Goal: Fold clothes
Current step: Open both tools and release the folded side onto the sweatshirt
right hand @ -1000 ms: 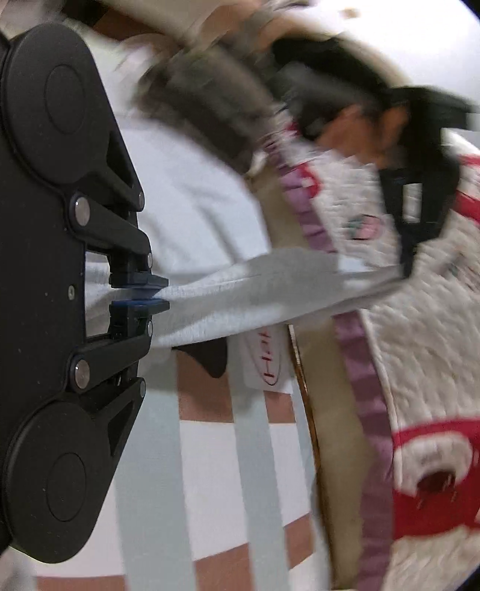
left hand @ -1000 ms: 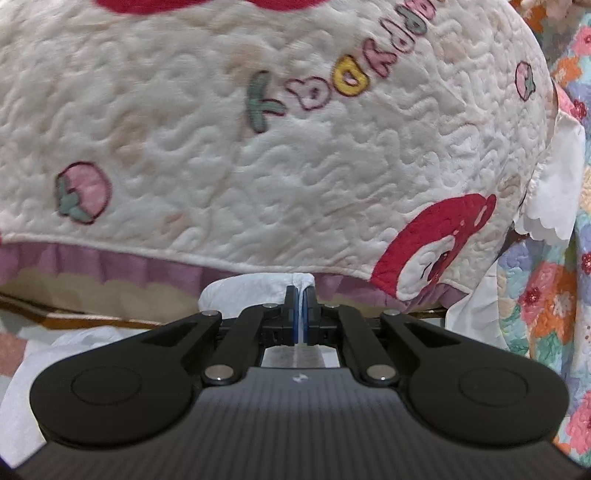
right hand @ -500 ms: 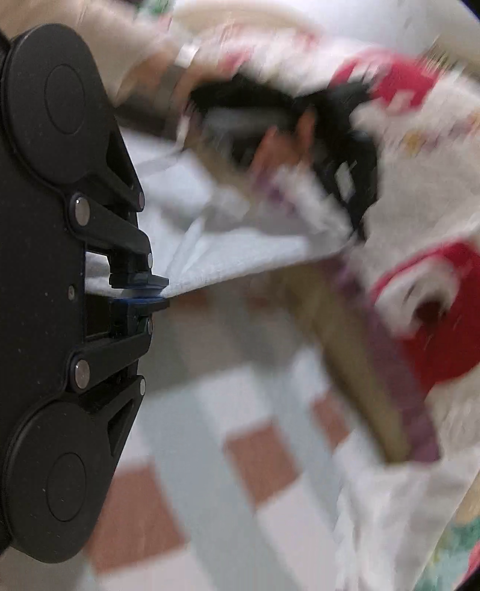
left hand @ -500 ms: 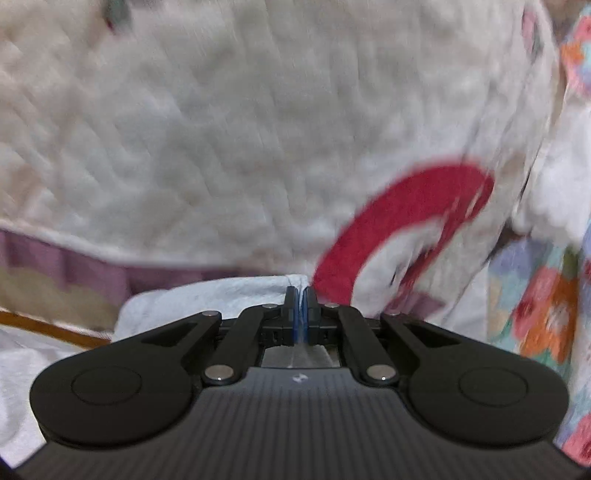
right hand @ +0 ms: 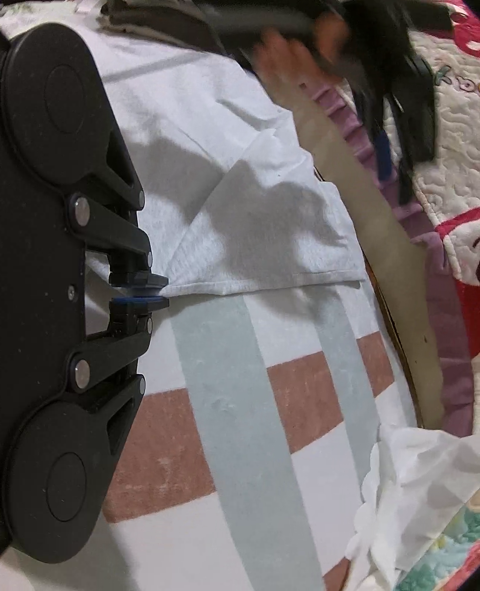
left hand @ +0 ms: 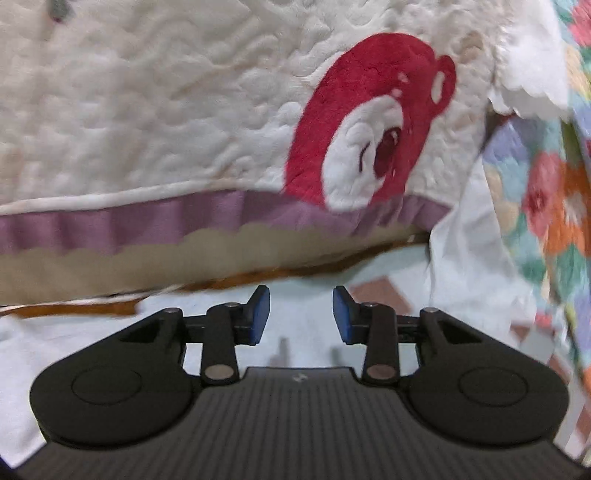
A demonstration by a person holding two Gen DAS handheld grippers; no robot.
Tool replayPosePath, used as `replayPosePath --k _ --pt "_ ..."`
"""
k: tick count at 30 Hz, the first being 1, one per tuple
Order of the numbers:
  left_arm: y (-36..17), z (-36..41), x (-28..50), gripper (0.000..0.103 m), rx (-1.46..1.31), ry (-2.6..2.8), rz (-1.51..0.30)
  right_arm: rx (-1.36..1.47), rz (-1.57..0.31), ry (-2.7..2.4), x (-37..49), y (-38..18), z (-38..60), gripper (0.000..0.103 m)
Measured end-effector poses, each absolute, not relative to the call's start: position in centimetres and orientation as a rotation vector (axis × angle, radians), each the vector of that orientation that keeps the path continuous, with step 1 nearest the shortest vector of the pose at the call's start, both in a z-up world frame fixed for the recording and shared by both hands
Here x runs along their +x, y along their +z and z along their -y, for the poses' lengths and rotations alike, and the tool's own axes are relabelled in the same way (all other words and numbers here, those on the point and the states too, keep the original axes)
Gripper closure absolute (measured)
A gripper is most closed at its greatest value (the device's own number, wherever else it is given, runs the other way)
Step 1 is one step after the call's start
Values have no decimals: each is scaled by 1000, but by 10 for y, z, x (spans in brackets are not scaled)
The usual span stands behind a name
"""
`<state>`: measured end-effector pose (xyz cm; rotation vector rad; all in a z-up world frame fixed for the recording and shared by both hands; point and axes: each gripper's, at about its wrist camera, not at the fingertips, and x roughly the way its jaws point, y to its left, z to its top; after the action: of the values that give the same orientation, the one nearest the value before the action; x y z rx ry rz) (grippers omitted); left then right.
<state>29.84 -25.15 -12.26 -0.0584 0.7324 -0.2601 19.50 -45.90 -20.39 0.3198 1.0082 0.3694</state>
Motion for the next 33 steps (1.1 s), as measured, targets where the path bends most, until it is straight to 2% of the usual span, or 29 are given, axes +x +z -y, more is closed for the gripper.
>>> replayPosePath --k 3,4,7,10,14,15,17,18,19,22,25,28,31,33 --pt "-124 222 248 66 -36 -193 -788 306 -993 346 194 -201 458 99" --pt "-124 213 231 66 -28 -171 -807 276 -978 319 193 -198 457 103" --pt "-124 179 169 66 -29 -104 -846 132 -894 130 188 -185 462 100" --pt "-120 148 109 66 -55 -38 -856 568 -881 220 177 -177 499 95" --pt "-114 113 46 65 -195 -34 -875 562 -894 263 147 -146 483 88" --pt "-112 109 42 65 -210 -34 -878 533 -915 264 138 -134 474 87" --pt "-106 108 39 65 -186 -28 -890 444 -995 314 125 -103 451 78" --pt "-101 112 38 65 -148 -21 -902 399 -1038 337 120 -84 440 67" --pt "-96 116 35 64 -116 -34 -905 373 -1075 343 116 -62 430 62" --pt "-88 127 24 62 -100 -100 -908 372 -1156 353 109 0 412 55" --pt "-89 135 15 62 -116 -108 -922 362 -1219 266 103 42 407 55" --pt "-95 141 7 62 -119 -88 -952 300 -1246 143 103 57 408 55" --pt "-101 146 -4 62 -78 -79 -945 269 -1146 118 106 46 415 48" --pt "-111 145 -12 62 -61 -88 -951 276 -1037 121 100 18 429 48"
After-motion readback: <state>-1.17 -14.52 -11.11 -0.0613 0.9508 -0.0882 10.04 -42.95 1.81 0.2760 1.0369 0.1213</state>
